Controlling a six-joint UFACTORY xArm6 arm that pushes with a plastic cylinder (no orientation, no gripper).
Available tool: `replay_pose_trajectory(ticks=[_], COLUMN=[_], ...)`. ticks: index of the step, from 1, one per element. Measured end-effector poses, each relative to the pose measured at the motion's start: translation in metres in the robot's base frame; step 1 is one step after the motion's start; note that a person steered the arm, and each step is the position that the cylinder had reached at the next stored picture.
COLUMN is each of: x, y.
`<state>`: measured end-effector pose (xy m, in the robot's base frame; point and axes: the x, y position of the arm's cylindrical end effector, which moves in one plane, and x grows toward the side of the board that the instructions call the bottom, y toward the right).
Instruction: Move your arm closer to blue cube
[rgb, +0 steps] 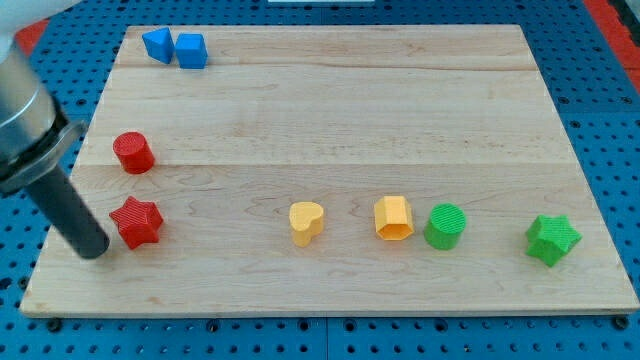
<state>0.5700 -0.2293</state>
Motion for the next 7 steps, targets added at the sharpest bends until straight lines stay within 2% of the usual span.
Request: replay_pose_trajectory(ticks=[1,2,3,4,5,6,7], x=[0.003,-0.011,-0.023,0.014,-0.009,-0.113,-0.195], y=[0.040,0.040,-0.005,0.052,0.121,0.124,0.189])
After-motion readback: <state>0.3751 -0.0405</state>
